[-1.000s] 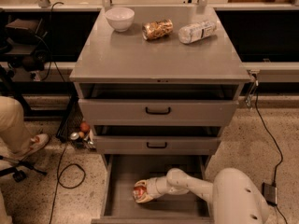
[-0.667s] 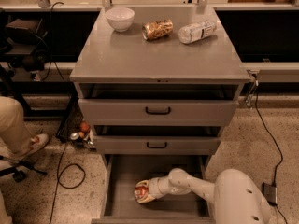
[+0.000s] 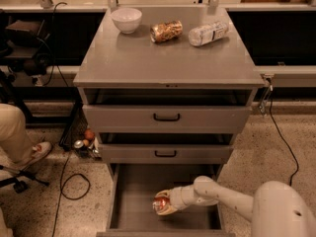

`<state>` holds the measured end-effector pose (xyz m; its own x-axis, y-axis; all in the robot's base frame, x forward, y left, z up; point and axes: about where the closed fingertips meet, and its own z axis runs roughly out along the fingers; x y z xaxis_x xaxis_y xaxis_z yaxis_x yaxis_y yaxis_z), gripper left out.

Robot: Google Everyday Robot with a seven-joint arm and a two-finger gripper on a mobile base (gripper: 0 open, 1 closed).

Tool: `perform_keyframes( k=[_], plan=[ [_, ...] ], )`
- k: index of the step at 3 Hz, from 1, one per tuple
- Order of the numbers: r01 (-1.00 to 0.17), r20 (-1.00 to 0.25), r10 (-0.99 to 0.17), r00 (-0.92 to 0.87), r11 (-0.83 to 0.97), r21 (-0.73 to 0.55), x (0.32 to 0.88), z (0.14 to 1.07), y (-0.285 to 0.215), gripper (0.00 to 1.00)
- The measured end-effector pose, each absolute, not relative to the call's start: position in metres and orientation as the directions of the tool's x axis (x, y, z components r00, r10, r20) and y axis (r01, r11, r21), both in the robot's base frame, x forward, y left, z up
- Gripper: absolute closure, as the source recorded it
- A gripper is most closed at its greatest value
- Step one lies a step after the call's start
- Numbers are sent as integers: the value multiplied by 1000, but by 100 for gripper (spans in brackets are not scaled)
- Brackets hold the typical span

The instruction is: Pick coke can from bottom drawer and place on counter

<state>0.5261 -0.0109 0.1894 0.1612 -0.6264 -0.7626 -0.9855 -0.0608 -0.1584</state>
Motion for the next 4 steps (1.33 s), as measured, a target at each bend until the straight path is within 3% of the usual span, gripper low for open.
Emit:
perform_keyframes(
  k=[1,3,4],
  plan=[
    [-996,-767,-636,89,-44,-79,494,300,-98,100],
    [-994,-759,-643,98,-25,-106,488,321,-107,100],
    [-981,-737,-664,131,20,-193,472,379,-128,100]
  ],
)
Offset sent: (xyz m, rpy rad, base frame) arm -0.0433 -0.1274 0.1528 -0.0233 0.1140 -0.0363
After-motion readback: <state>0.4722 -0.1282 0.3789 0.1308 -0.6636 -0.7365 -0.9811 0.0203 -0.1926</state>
